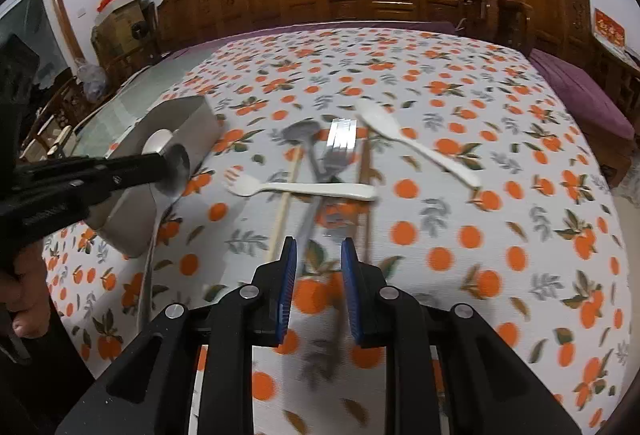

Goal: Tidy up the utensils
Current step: 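Grasp a metal spoon from the utensil pile with the left tool, then carry the metal spoon toward the tray with the left tool while the right grasps a white plastic fork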

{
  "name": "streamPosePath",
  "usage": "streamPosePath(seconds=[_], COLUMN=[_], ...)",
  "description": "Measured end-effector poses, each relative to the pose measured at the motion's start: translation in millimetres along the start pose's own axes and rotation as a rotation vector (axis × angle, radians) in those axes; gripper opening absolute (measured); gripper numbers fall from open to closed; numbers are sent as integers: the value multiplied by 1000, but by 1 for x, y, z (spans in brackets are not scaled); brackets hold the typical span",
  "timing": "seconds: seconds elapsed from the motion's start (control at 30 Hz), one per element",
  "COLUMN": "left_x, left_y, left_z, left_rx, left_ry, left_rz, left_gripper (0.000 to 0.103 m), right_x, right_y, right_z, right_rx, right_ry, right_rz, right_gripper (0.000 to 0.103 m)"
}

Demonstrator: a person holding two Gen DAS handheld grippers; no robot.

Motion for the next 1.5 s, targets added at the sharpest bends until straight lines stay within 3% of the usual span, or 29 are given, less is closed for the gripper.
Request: streamPosePath(seconds=[0.23, 0.6, 0.7, 0.93, 1.1, 1.37, 1.5], left_x=[1, 1, 3, 6, 5, 4, 5], left_y=[-27, -39, -42, -51, -52, -57, -60], left_z=[19, 50, 52, 50, 50, 52, 52], left_rx=[-17, -46, -56, -72, -67, -63, -63], left_ry=[-9, -59, -62, -63, -60, -59, -55], left_rz=[-45, -73, -80, -95, -95, -102, -109], left_gripper=[0, 0, 0, 0, 0, 0, 0], right_x=[9, 46, 46, 35, 19, 14, 17], right_y=[23, 68, 78, 83, 82, 77, 70], right_z=[30, 30, 28, 40, 50, 47, 42], right_rx=[5, -26, -7, 32, 13, -41, -39], right_ry=[-59, -200, -208, -255, -312, -330, -299], right_rz=[18, 56, 96, 176, 210, 226, 212], right_gripper=[25, 25, 40, 41, 37, 9, 9])
Point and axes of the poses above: each gripper's, at about its wrist camera, not at the fingertips, and y roughly the way its jaws point, z to its left, x to its top, the point moved 10 cm from there along y, roughly the way its jaws point, and after that the axes turned 3 degrees about -x, right-handed, at the moved point
